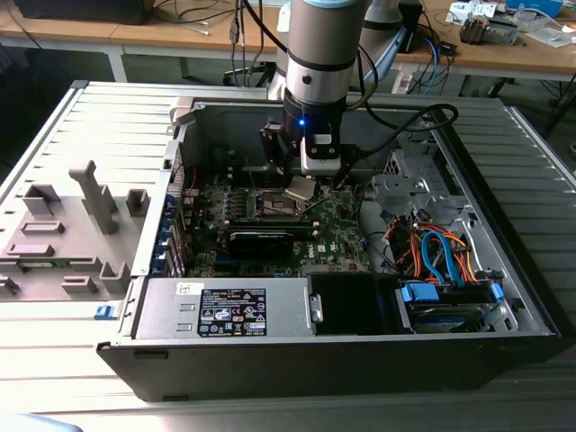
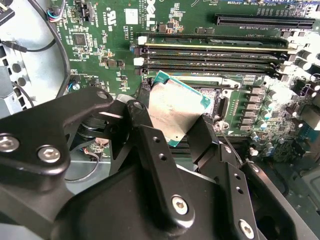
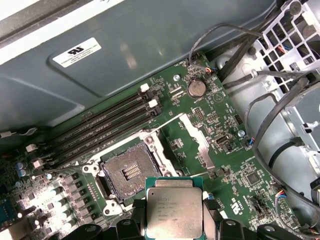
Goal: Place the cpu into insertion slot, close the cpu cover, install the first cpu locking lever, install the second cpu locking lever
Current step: 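Place the cpu into insertion slot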
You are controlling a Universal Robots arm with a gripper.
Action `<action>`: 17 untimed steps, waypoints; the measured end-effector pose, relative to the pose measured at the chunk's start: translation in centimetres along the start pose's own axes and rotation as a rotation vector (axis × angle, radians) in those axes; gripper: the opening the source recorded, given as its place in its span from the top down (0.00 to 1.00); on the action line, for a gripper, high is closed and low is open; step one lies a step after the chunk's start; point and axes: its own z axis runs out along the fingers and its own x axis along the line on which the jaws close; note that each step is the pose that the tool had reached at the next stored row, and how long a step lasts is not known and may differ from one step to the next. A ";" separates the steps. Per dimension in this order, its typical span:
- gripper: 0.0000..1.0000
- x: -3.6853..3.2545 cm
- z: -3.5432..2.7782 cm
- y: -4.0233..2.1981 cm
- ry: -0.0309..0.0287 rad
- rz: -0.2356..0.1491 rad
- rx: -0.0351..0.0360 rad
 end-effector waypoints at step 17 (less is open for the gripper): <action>0.45 0.00 0.01 0.00 -0.0005 0.011 -0.0001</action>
